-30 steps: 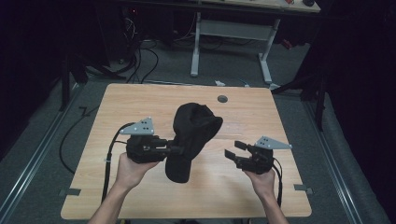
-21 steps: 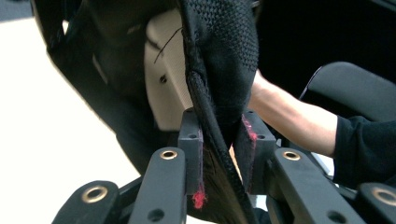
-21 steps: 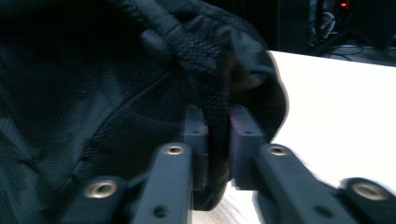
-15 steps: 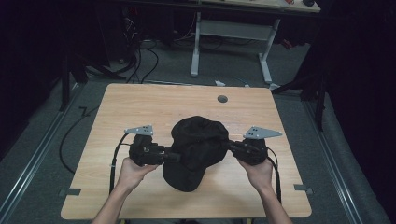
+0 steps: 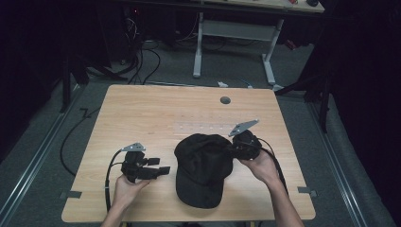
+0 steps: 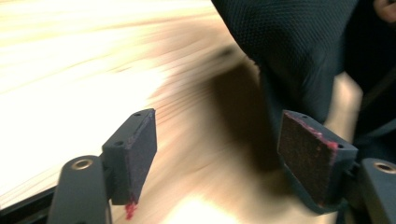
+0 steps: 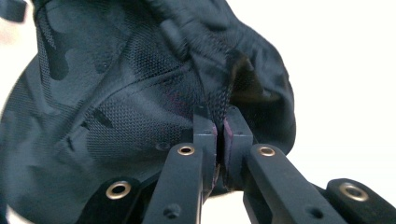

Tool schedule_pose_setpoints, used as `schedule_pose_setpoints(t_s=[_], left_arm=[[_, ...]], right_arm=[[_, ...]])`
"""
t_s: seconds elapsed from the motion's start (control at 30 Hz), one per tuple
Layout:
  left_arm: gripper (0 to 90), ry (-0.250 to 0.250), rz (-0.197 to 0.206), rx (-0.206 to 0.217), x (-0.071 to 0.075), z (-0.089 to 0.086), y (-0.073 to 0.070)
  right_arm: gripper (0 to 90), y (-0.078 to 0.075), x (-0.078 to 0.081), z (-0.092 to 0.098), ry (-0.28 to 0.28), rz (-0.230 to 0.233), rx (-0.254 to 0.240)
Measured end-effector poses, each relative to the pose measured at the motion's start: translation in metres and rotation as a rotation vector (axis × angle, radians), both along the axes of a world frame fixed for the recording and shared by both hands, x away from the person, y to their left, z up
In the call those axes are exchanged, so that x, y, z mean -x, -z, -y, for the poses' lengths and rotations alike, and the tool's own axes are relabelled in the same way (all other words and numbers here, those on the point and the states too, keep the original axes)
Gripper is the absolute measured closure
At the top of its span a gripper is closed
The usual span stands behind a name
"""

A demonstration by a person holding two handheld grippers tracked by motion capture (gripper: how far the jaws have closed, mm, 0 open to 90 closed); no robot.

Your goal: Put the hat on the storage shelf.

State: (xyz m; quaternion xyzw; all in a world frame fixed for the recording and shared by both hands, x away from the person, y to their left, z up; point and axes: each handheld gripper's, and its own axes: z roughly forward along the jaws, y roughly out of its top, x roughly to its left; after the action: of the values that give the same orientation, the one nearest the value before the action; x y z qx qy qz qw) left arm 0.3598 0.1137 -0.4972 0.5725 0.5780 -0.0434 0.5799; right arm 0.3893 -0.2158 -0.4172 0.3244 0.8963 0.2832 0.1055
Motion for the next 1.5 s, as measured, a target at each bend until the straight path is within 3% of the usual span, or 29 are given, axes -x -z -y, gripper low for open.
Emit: schedule_pose_setpoints(t_s=[0.13,0.2,0.27,0.33,0.4,0.47,0.57,0.63,0.67,0.7,0.83,1.5], left_arm=[[28.3,-0.101,0.013,-0.076,-0.004,-0.011,0.02],[28.5,-0.152,0.027,-0.09,-0.005,-0.016,0.027],[28.5,-0.193,0.056,-0.13,-0.006,-0.021,0.033],[28.9,-0.228,0.092,-0.166,-0.006,-0.026,0.037],[28.5,-0.26,0.122,-0.189,-0.006,-0.03,0.04],[26.6,-0.279,0.172,-0.235,-0.008,-0.032,0.045],[24.8,-0.266,0.228,-0.344,-0.01,-0.029,0.051],[20.0,-0.265,0.218,-0.338,-0.014,-0.029,0.051],[19.1,-0.267,0.218,-0.341,-0.016,-0.029,0.051],[19.0,-0.27,0.216,-0.339,-0.016,-0.029,0.051],[19.1,-0.27,0.215,-0.338,-0.016,-0.029,0.051],[22.6,-0.289,0.219,-0.341,-0.016,-0.03,0.051]], right_arm=[[60.4,0.019,-0.015,-0.009,0.011,-0.016,-0.011],[53.0,0.021,-0.015,-0.008,0.016,-0.016,-0.067],[50.7,0.017,-0.008,0.001,0.045,0.015,-0.143],[47.3,0.017,0.005,0.018,0.108,0.059,-0.216],[46.8,0.029,0.02,0.039,0.187,0.106,-0.25],[46.3,0.051,0.032,0.06,0.295,0.117,-0.249],[41.5,0.091,0.041,0.086,0.453,0.109,-0.217],[41.2,0.109,0.043,0.096,0.552,0.121,-0.136],[42.0,0.113,0.046,0.099,0.57,0.163,-0.14],[41.3,0.113,0.046,0.101,0.598,0.167,-0.136],[40.3,0.113,0.047,0.096,0.597,0.192,-0.091],[38.2,0.113,0.047,0.097,0.596,0.178,-0.101]])
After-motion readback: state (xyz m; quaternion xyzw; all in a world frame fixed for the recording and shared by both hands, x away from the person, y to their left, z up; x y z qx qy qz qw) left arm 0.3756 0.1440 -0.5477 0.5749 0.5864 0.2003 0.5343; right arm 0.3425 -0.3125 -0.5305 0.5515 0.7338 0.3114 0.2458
